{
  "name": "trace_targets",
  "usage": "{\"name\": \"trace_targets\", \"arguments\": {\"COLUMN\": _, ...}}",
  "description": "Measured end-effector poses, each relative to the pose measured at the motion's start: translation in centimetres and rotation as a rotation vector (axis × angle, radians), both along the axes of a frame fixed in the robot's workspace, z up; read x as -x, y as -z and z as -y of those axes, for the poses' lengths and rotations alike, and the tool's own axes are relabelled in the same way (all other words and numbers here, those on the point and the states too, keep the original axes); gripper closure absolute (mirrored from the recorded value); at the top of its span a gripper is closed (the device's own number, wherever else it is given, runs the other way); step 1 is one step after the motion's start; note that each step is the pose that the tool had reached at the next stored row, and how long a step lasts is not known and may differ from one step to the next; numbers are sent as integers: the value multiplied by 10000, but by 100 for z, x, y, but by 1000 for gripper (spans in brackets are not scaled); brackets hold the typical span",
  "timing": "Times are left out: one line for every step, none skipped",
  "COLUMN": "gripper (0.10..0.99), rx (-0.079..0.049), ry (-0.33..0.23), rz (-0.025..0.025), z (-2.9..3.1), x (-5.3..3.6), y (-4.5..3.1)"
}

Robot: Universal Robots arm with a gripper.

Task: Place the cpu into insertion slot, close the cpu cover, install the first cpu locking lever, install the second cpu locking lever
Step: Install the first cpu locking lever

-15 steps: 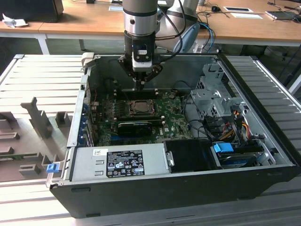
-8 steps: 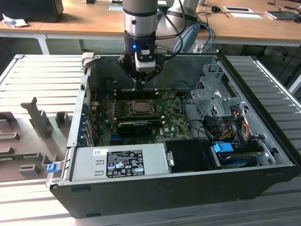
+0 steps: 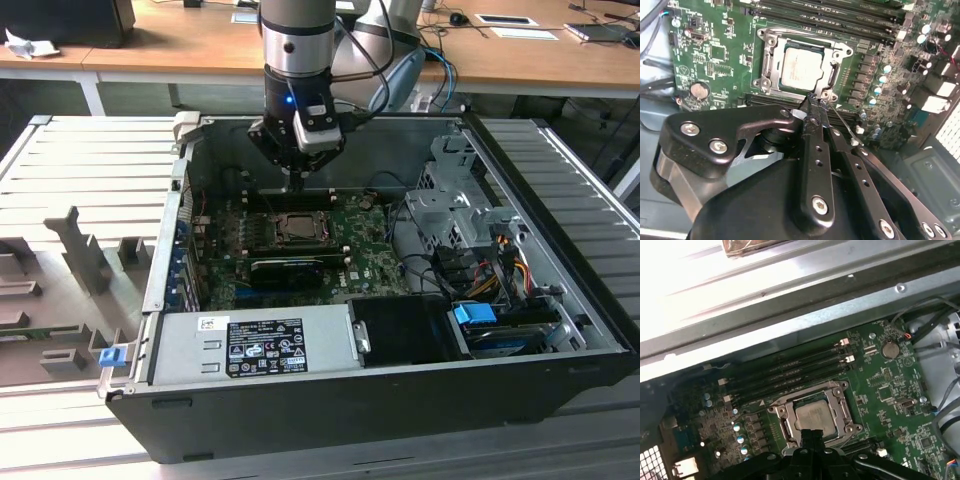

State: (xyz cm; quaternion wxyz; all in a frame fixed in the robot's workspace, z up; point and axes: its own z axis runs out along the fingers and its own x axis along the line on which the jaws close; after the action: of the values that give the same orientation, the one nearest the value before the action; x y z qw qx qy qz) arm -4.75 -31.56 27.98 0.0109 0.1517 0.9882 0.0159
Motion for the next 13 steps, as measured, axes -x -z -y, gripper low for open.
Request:
{"name": "trace_targets", "arguments": {"gripper": 980, "rx": 0, "ry": -94, "rz": 1, "z": 0, "x": 0, "y": 0}}
{"name": "trace_targets", "arguments": {"gripper": 980, "rx": 0, "ry": -228, "rz": 0, "z": 0, "x": 0, "y": 0}}
{"name": "trace_targets", "arguments": {"gripper": 980, "rx": 0, "ry": -327, "rz": 0, "z": 0, "x": 0, "y": 0}}
{"name": "trace_targets", "arguments": {"gripper": 980, "rx": 0, "ry": -517, "rz": 0, "z": 0, "x": 0, "y": 0}}
{"name": "trace_targets", "arguments": {"gripper": 980, "rx": 0, "ry": -615, "rz": 0, "z": 0, "x": 0, "y": 0}}
{"name": "trace_targets", "arguments": {"gripper": 980, "rx": 0, "ry": -714, "rz": 0, "z": 0, "x": 0, "y": 0}}
{"name": "trace_targets", "arguments": {"gripper": 980, "rx": 0, "ry": -863, "rz": 0, "z": 0, "x": 0, "y": 0}}
{"name": "trace_targets", "arguments": {"gripper": 980, "rx": 0, "ry": -1087, "rz": 0, "z": 0, "x": 0, "y": 0}}
{"name": "trace_targets", "arguments": {"gripper": 980, "rx": 0, "ry": -1302, "rz": 0, "z": 0, "x": 0, "y": 0}}
{"name": "trace_targets", "arguments": {"gripper": 980, "rx": 0, "ry": -1547, "rz": 0, "z": 0, "x": 0, "y": 0}}
{"name": "trace_targets", "arguments": {"gripper": 980, "rx": 0, "ry": -1694, "rz": 0, "z": 0, "x": 0, "y": 0}}
{"name": "trace_targets", "arguments": {"gripper": 980, "rx": 0, "ry": -1802, "rz": 0, "z": 0, "x": 0, "y": 0}}
{"name": "trace_targets", "arguments": {"gripper": 980, "rx": 0, "ry": -1968, "rz": 0, "z": 0, "x": 0, "y": 0}}
